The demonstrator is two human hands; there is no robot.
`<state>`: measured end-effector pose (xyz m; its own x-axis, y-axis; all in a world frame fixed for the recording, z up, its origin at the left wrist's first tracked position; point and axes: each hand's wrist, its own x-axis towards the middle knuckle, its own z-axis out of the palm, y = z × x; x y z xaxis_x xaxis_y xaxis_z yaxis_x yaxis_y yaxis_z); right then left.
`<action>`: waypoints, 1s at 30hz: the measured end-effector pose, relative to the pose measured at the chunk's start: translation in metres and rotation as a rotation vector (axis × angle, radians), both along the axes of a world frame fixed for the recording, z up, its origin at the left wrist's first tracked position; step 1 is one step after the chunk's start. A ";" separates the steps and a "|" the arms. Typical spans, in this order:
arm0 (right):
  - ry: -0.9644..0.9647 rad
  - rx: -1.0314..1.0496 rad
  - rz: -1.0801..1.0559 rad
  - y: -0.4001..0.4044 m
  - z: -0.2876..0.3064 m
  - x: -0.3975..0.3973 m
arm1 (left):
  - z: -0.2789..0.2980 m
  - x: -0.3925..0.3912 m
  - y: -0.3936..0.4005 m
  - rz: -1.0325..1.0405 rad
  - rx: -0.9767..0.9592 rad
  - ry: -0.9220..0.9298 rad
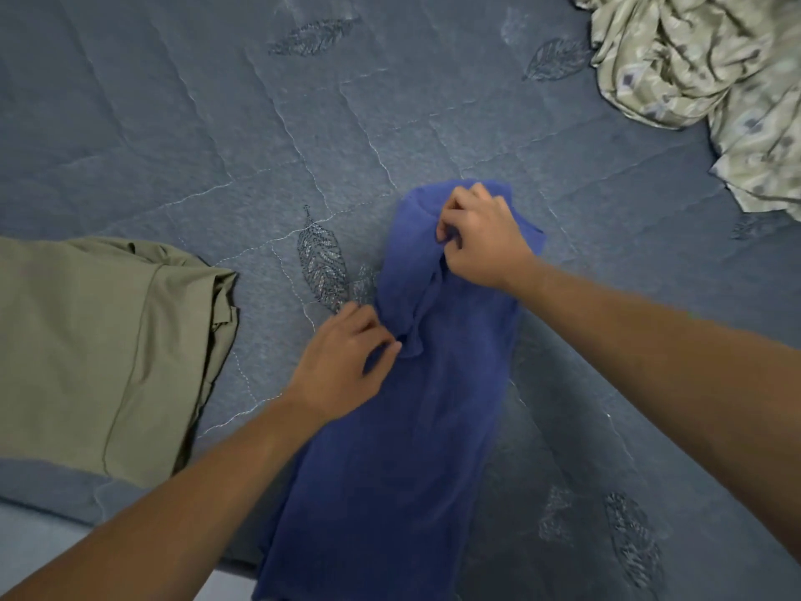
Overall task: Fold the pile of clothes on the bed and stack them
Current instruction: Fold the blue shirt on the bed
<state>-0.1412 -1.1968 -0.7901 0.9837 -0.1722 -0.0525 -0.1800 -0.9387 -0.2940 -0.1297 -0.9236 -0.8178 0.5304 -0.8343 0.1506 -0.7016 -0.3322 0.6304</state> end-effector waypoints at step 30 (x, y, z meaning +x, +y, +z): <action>0.183 0.088 -0.629 0.232 -0.056 -0.275 | -0.022 -0.134 0.169 0.110 0.362 0.232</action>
